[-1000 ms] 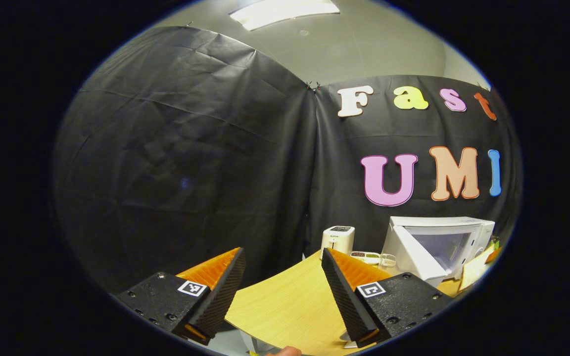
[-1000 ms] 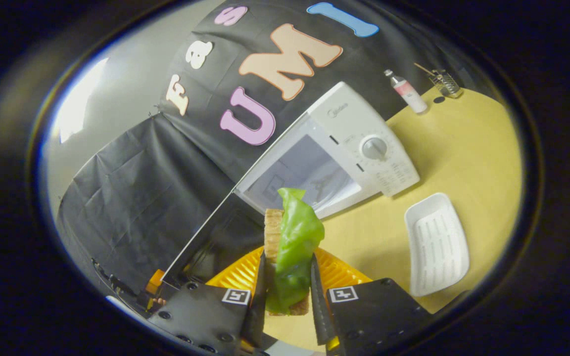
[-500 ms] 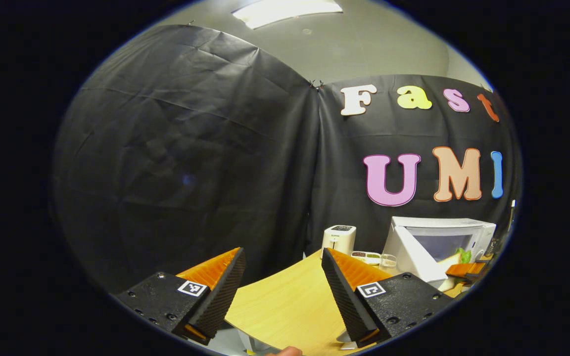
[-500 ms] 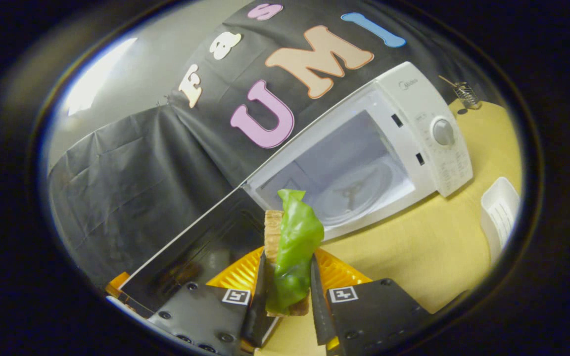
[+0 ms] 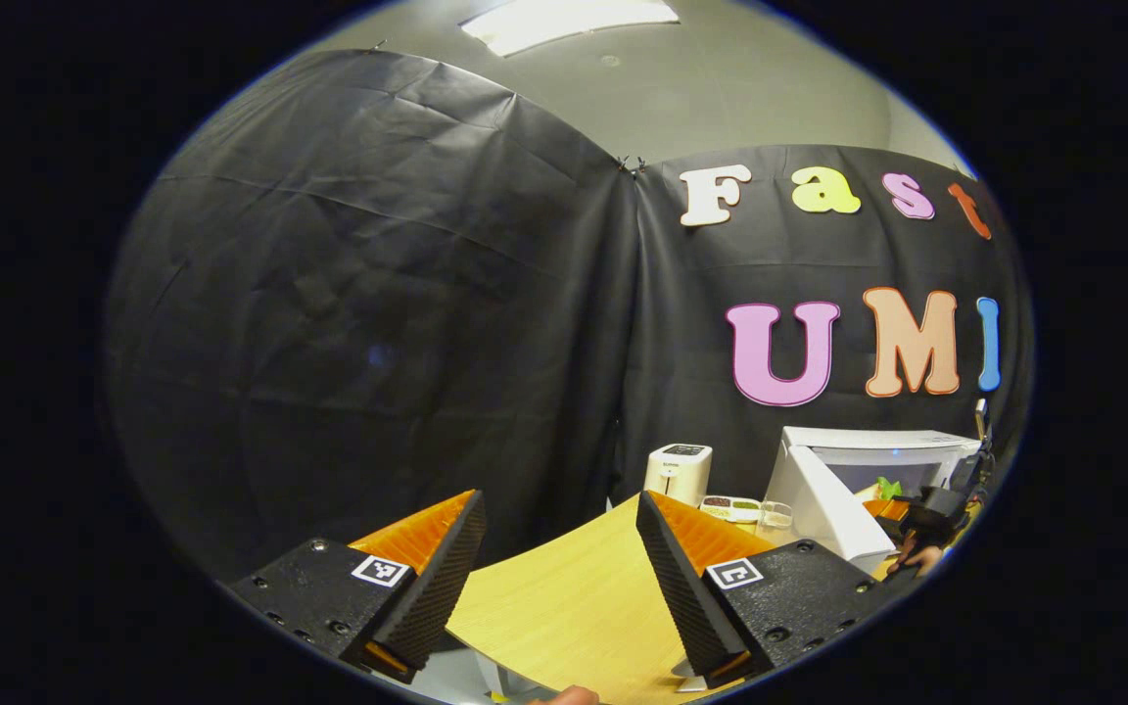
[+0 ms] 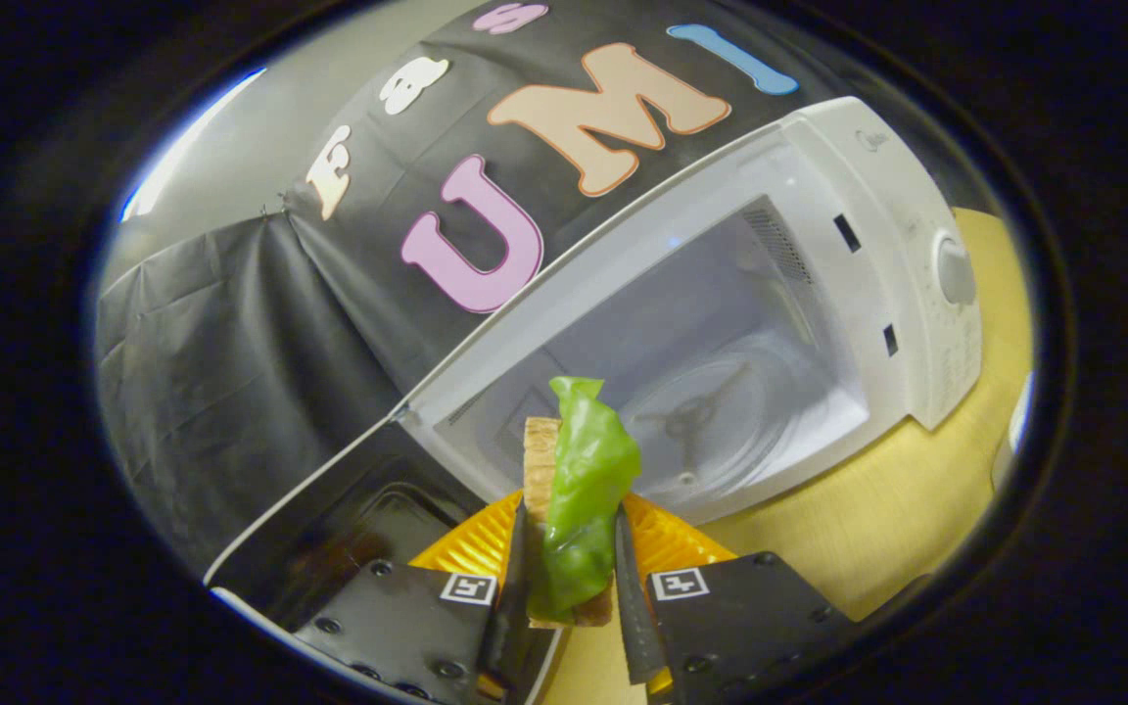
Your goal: Open the microwave oven with the left hand, put the food in, and close the microwave oven.
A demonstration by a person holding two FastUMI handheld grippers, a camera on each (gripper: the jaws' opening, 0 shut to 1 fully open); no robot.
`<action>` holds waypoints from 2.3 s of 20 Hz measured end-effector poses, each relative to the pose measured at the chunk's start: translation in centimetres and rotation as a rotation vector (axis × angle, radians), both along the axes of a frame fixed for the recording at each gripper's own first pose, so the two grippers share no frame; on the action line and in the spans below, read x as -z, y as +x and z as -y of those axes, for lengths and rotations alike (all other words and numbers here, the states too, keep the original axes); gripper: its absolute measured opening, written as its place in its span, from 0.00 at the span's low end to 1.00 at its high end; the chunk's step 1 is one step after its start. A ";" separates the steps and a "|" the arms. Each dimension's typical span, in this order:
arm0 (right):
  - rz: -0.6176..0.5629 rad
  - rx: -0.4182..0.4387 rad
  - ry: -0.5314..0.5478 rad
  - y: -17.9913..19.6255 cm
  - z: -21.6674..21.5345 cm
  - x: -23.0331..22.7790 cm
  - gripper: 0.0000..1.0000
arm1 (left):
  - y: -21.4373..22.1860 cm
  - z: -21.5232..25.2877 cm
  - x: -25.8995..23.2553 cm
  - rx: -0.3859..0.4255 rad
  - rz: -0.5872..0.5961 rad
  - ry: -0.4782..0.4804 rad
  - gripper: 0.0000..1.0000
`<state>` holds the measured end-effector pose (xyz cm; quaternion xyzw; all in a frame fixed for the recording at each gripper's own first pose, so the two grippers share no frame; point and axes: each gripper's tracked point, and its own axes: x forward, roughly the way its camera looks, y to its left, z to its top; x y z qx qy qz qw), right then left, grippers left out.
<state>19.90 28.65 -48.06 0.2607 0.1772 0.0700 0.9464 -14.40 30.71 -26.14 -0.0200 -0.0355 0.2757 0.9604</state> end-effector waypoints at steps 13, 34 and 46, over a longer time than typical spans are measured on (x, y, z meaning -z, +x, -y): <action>0.056 0.043 -0.044 7.7 0.6 1.2 0.42 | 0.3 0.0 0.0 0.005 0.006 -0.002 0.94; 0.114 0.256 -0.461 10.4 9.8 1.7 0.91 | 0.5 0.2 0.2 0.005 0.002 -0.007 0.90; 0.210 -0.002 -0.542 1.3 9.0 -6.3 0.92 | 0.8 0.7 0.3 0.021 0.001 0.004 0.95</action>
